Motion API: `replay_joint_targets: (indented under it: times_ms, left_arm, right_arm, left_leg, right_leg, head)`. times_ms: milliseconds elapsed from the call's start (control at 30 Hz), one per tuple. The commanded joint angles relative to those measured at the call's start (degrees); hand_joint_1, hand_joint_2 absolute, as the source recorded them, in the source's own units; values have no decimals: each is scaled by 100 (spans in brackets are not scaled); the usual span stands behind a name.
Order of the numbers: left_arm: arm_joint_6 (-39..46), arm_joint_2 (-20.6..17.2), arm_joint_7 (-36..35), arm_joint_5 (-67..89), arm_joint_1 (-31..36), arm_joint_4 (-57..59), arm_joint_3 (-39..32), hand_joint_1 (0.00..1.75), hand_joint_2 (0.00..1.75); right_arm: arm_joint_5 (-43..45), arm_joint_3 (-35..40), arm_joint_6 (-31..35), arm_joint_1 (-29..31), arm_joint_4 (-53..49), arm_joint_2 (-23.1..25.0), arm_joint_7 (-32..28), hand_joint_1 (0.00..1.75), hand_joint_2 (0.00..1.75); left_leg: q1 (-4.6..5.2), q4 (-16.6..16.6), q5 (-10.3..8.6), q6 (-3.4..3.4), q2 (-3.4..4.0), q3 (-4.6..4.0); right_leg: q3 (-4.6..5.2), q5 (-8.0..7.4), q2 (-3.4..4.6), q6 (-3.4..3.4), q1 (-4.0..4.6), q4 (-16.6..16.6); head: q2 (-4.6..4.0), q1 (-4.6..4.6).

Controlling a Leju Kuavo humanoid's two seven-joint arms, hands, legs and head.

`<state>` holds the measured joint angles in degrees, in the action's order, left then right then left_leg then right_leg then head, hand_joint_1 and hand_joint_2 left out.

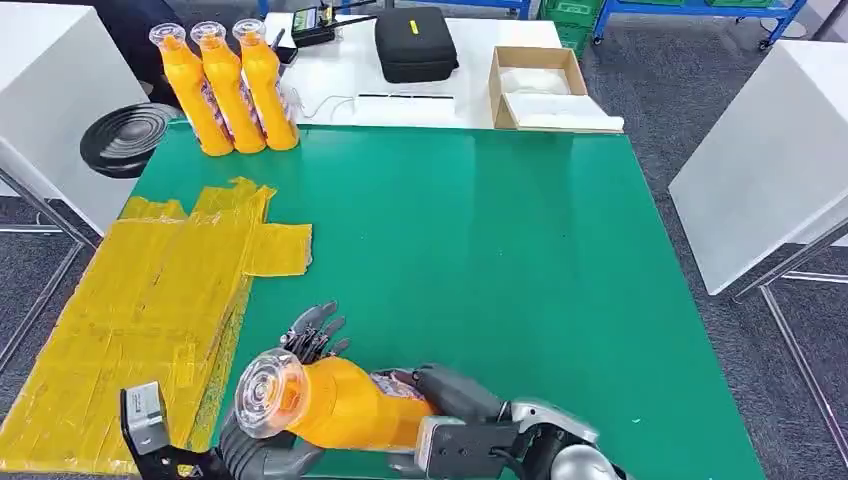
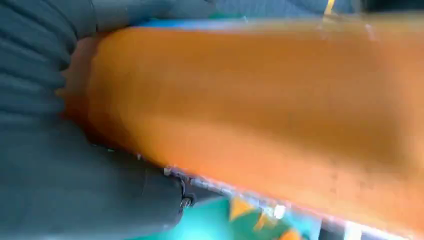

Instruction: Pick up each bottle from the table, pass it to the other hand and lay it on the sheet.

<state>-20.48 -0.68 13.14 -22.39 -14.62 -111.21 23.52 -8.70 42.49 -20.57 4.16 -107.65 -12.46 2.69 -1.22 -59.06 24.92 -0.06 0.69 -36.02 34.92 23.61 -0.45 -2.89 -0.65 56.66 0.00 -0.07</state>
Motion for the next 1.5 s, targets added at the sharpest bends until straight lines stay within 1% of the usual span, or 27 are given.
replay_joint_targets:
  times_ms: [33,100,167,567,800,867,1033,1100,1200,1267,1433,1467,1500]
  left_arm:
    - [-65,-156,-226,-369,355,219,323,0,175]
    - [-79,-150,-295,-411,423,204,352,0,175]
    - [-61,-146,-307,-345,445,197,368,0,175]
    - [-57,-180,-318,-182,462,216,398,0,175]
    - [-346,-311,107,1008,755,245,625,0,175]
    - [-346,-311,107,1008,755,245,625,0,175]
    - [-385,-332,141,1071,791,234,655,0,175]
    - [-385,-332,141,1071,791,234,655,0,175]
    - [-492,-414,337,1401,938,252,779,0,175]
    - [-514,-422,357,1412,965,256,800,0,175]
    - [-635,-469,591,1419,1062,258,851,0,175]
    - [-686,-484,650,1387,1093,265,858,26,175]
    - [-706,-477,676,1353,1091,266,840,152,175]
  right_arm:
    - [289,858,-379,521,556,23,-356,175,175]
    - [219,976,-442,653,881,214,-457,175,175]
    - [215,1020,-463,693,928,250,-466,175,175]
    - [231,1086,-530,768,807,240,-478,175,175]
    - [306,1110,-661,854,789,366,-400,175,175]
    - [306,1110,-661,854,789,366,-400,175,175]
    - [310,1101,-666,848,791,349,-402,175,175]
    - [310,1101,-666,848,791,349,-402,175,175]
    - [334,1108,-718,881,801,355,-413,175,175]
    - [347,1109,-731,889,806,359,-419,175,175]
    - [381,1159,-799,958,809,376,-445,175,175]
    - [389,1177,-819,979,810,383,-451,175,175]
    - [393,1187,-834,990,807,393,-453,175,175]
  left_leg:
    - [2,5,-3,6,-1,15]
    - [5,11,-7,5,-1,20]
    - [2,13,-7,4,1,21]
    - [3,7,-8,2,-5,14]
    - [4,8,-10,3,-7,16]
    - [2,4,-9,1,-3,6]
    - [6,8,-7,4,-5,20]
    - [2,5,-8,1,-5,9]
    - [4,8,-7,3,-6,19]
    - [0,4,-9,0,-4,6]
    - [5,7,-10,3,-5,16]
    - [2,5,-10,1,-4,9]
    - [4,7,-10,2,-7,16]
  right_leg:
    - [-13,-2,6,10,0,-3]
    - [-14,-4,7,11,-2,-5]
    - [-15,-5,9,12,0,-8]
    - [-11,0,1,9,-3,-1]
    - [-13,-1,0,13,-3,1]
    - [-4,-2,1,8,-1,1]
    - [-16,2,4,12,-4,0]
    - [-7,-1,0,7,-1,0]
    - [-17,1,2,12,-4,1]
    - [-5,-3,0,7,1,0]
    - [-12,-1,3,11,-4,1]
    - [-6,-2,2,9,-2,1]
    - [-12,0,0,12,-3,1]
  head:
    - [0,2]
    - [0,0]
    - [0,2]
    - [0,0]
    - [0,0]
    - [0,0]
    - [0,0]
    - [0,2]
    - [0,0]
    - [0,0]
    - [0,0]
    - [0,0]
    - [0,0]
